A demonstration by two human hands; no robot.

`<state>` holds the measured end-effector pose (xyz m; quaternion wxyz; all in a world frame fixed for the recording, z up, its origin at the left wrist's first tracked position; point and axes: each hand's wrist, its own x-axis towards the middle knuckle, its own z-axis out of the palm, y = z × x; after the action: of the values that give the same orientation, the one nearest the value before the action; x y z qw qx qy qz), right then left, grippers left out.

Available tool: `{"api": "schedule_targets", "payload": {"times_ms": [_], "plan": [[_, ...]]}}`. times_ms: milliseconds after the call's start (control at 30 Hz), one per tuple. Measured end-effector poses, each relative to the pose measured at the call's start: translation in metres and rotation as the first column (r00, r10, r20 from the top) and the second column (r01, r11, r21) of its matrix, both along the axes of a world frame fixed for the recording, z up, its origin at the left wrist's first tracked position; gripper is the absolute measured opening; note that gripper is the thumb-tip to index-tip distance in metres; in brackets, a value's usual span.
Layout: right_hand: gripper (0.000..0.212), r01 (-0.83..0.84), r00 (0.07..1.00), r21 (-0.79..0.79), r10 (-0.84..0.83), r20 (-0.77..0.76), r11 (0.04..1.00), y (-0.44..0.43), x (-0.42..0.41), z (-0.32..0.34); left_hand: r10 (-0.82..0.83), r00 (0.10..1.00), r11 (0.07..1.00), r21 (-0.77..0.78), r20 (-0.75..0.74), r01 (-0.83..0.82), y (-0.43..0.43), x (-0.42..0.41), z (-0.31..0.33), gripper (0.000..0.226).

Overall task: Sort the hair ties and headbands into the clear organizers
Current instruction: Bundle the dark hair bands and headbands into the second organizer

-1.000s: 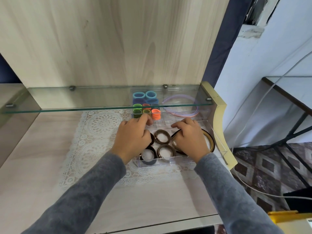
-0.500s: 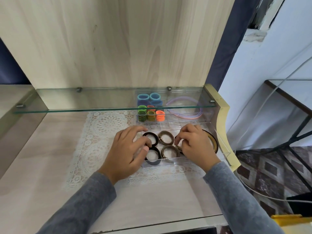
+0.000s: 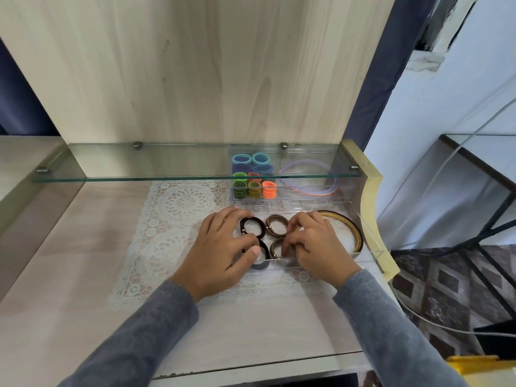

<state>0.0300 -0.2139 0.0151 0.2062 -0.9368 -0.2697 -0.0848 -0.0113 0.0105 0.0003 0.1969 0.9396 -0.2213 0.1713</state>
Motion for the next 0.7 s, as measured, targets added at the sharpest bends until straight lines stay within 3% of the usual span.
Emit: {"api": "schedule_targets", "payload": {"times_ms": [233,400,533,700], "plan": [[0.041,0.018,0.997,0.048,-0.022,0.071,0.999,-0.002,0.001,-0.006,0.002,0.999,0.994,-0.109,-0.041,-0.007,-0.005,-0.002,-0.003,0.030],[0.034,0.207,0.942,0.278,-0.268,0.202,0.938,-0.012,-0.003,-0.011,0.068,0.990,0.952,-0.290,-0.120,-0.100,-0.007,-0.009,-0.007,0.055],[0.033,0.433,0.797,0.391,-0.548,0.256,0.812,-0.025,-0.015,-0.012,0.136,0.974,0.969,-0.179,-0.180,-0.169,-0.009,-0.014,-0.012,0.091],[0.040,0.593,0.697,0.450,-0.706,0.130,0.668,-0.042,-0.023,-0.022,0.196,0.938,0.973,-0.064,-0.286,-0.223,-0.009,-0.017,-0.016,0.110]]}}
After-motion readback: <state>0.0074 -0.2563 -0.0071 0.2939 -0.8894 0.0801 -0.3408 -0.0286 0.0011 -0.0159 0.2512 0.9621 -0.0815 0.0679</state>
